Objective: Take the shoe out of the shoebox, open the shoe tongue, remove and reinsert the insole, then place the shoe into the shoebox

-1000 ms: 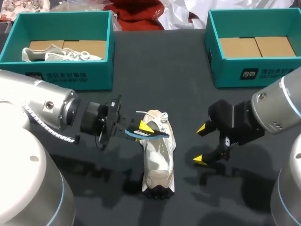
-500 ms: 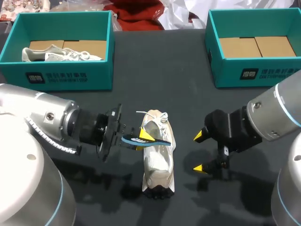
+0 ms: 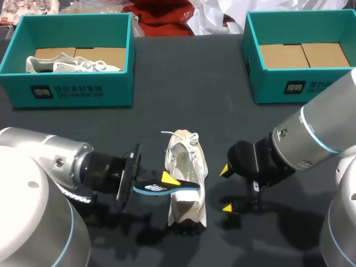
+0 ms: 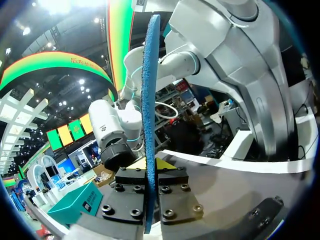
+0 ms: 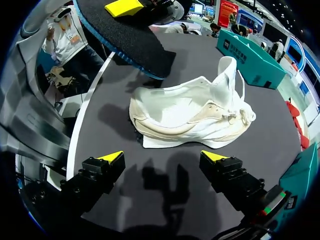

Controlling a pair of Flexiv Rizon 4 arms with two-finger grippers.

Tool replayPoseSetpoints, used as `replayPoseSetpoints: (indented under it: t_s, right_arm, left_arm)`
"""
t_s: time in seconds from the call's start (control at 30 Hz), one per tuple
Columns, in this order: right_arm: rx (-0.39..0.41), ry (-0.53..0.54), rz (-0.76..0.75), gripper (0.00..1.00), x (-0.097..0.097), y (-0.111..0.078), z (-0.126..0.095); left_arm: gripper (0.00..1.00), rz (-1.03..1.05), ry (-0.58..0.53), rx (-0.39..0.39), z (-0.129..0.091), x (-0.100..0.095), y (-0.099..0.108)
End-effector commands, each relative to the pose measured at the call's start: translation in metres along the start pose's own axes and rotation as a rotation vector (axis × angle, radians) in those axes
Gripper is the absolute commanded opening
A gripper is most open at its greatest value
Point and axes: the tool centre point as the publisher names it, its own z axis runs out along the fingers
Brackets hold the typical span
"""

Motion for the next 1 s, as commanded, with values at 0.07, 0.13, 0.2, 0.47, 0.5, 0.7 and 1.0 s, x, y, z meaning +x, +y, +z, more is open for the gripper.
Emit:
replayPoseSetpoints:
  t_s: [0.07,0.13,0.2,0.47,0.5,0.7,1.0]
  right_arm:
    - [0.017,0.002,0.001,1.00,-0.004,0.006,0.010]
    - [0.017,0.002,0.001,1.00,-0.004,0.006,0.010]
    - [0.024,-0.001,-0.051,1.00,-0.005,0.010,0.014]
    - [0.024,0.006,-0.042,1.00,-0.001,0.014,0.018]
    - [0.024,0.006,-0.040,1.00,0.000,0.015,0.019]
    - [0.014,0.000,-0.040,1.00,0.002,0.018,0.023]
    - [0.006,0.014,-0.039,1.00,-0.003,0.018,0.034]
  left_arm:
    - [0.00,0.000,0.004,0.004,0.003,-0.002,0.003]
    - [0.00,0.001,0.014,0.007,0.005,0.000,0.007]
    - [0.00,0.010,0.018,0.025,0.007,0.003,0.013]
    - [0.00,0.035,-0.012,0.030,0.004,0.009,0.019]
    - [0.00,0.039,-0.014,0.029,0.003,0.010,0.020]
    - [0.00,0.042,-0.017,0.030,0.004,0.014,0.022]
    - [0.00,0.043,-0.049,0.036,0.004,0.020,0.020]
